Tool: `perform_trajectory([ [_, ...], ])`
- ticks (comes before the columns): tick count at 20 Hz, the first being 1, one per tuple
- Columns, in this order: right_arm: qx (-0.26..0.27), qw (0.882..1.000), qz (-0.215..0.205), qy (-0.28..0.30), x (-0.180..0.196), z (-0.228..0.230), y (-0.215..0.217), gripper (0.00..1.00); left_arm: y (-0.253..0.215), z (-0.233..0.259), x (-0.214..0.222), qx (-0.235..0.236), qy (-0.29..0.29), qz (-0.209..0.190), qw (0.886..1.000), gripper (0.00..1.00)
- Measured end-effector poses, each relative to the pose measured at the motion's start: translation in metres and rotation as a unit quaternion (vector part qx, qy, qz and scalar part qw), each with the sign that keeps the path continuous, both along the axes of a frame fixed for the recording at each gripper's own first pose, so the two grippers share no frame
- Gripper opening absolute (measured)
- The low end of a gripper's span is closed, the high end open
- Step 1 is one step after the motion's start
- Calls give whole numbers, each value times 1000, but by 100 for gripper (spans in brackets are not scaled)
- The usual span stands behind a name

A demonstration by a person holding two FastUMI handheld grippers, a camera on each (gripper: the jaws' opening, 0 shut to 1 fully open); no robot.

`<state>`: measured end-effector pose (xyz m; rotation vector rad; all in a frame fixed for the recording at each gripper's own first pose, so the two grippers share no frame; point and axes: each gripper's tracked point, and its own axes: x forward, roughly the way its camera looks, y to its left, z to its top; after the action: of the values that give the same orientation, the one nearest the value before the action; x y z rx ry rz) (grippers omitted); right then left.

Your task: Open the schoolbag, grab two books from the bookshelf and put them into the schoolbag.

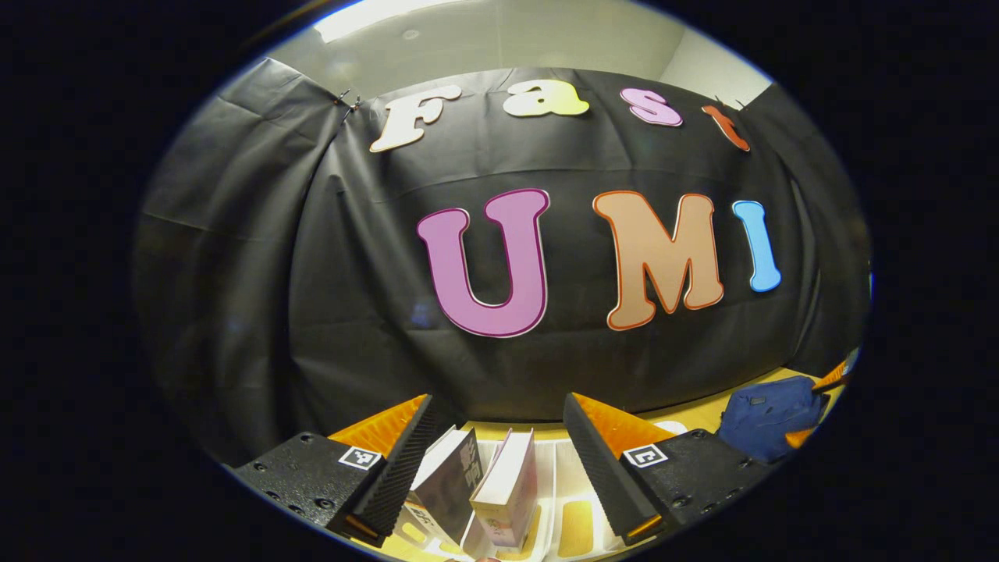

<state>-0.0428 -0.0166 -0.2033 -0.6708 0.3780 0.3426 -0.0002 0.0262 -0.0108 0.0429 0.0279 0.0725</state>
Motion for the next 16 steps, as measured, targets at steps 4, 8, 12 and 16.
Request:
perform_trajectory([
  [4,-42,998,44,23,-17,-33,10,98,5,-2,0,11,5,6,1000,96],
  [8,-65,994,70,47,-25,-62,17,98,7,-3,-3,16,9,10,1000,96],
  [12,-100,991,75,47,-24,-76,13,98,8,-3,-4,20,10,13,1000,96],
  [16,-117,990,66,38,-21,-77,7,100,7,-3,-6,27,11,14,999,99],
])
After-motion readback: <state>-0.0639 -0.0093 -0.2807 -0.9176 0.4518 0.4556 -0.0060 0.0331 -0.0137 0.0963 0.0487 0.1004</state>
